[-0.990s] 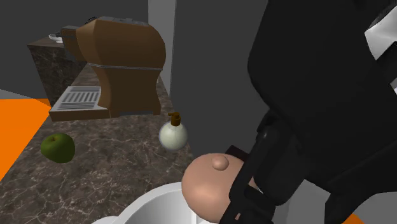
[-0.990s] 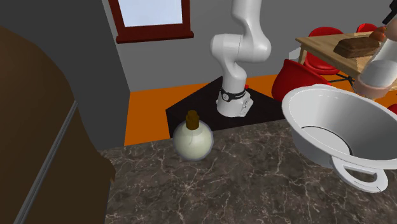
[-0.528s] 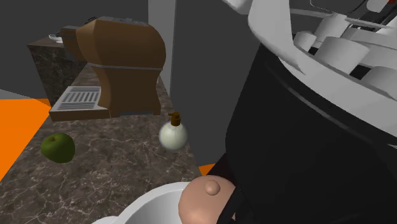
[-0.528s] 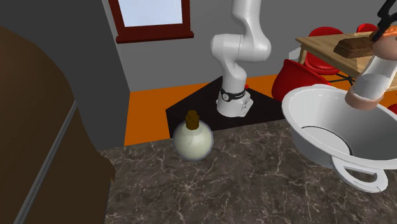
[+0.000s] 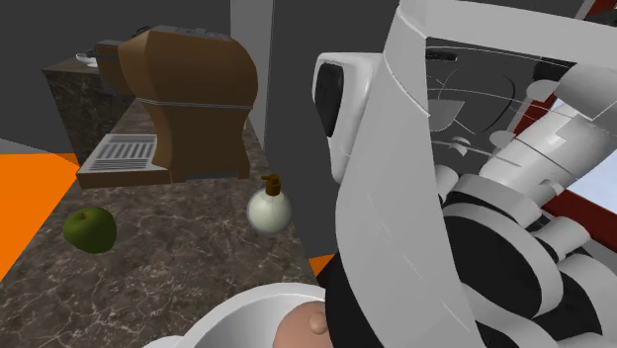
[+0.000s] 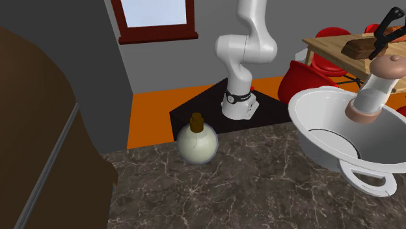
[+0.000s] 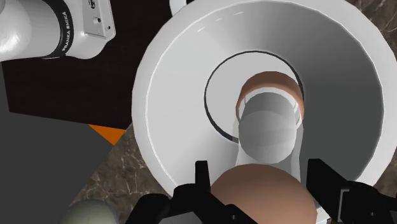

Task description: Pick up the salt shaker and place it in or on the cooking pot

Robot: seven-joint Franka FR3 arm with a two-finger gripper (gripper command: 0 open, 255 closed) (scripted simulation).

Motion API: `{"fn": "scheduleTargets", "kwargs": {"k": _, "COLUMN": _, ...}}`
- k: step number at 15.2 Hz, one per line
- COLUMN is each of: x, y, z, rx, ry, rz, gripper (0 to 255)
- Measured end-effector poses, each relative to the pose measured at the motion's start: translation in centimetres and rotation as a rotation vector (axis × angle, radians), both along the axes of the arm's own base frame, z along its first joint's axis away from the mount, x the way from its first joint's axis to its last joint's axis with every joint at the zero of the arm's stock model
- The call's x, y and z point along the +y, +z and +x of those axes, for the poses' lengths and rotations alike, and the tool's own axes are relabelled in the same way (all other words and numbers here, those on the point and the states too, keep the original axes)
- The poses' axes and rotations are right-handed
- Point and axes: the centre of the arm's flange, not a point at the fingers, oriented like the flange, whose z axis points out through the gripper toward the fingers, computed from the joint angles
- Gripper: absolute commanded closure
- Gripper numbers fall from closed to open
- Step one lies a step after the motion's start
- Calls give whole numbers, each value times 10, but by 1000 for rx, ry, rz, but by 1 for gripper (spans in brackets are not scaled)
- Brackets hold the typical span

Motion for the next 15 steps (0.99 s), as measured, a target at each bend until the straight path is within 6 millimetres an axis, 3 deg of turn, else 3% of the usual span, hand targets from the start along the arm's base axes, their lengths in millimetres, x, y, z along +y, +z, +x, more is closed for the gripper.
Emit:
{"fn": "scheduleTargets", "kwargs": {"k": 6, "x": 0, "y": -3, "z": 0, "rx": 0, "ry": 0, "rz": 0, "gripper": 255}}
{"fn": "scheduleTargets", "kwargs": {"k": 7, "x": 0, "y": -3, "z": 0, "rx": 0, "ry": 0, "rz": 0, "gripper": 0}}
{"fn": "scheduleTargets", "kwargs": {"k": 13, "x": 0, "y": -3, "z": 0, "rx": 0, "ry": 0, "rz": 1, "gripper": 0}}
{"fn": "scheduleTargets", "kwargs": {"k": 15, "x": 4, "y": 11, "z": -2, "rx": 0, "ry": 0, "rz": 1, "gripper": 0}}
